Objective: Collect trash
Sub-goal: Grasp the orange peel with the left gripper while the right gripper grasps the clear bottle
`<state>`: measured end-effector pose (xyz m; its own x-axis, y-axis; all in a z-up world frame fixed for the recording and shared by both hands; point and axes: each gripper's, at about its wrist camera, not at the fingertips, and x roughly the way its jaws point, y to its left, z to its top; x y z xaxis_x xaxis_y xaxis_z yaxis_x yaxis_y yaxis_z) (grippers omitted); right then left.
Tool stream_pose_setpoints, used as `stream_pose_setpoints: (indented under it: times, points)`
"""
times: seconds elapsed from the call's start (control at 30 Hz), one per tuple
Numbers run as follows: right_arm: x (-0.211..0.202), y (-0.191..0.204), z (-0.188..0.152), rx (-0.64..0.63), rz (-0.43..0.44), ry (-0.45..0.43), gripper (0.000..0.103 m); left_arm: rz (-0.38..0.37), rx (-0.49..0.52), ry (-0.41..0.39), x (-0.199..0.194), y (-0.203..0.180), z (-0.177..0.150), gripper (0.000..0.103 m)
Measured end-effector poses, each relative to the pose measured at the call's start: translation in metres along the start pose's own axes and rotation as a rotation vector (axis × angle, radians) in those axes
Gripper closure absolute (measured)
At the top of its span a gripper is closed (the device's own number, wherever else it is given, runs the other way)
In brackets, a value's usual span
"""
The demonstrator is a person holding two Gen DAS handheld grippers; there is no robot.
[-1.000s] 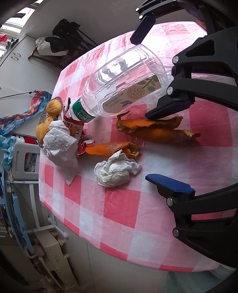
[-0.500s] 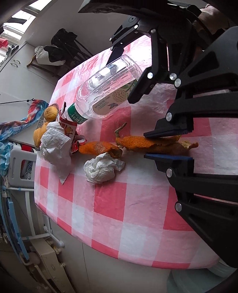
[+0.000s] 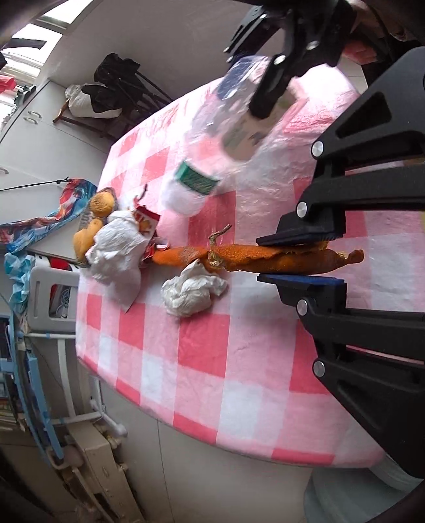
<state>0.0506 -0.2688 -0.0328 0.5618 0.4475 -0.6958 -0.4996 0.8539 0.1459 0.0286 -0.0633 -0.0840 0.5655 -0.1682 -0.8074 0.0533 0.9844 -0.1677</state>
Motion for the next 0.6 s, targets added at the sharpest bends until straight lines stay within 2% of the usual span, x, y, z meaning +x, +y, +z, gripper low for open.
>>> stream_pose_setpoints:
  times: [0.2, 0.6]
  points:
    - [-0.037, 0.025, -0.024, -0.056, 0.06, -0.002, 0.048, 0.019, -0.005, -0.016, -0.029, 0.003, -0.022, 0.087]
    - [-0.092, 0.09, -0.061, -0.19, 0.157, -0.019, 0.048, 0.063, 0.047, -0.027, -0.078, -0.002, -0.073, 0.087]
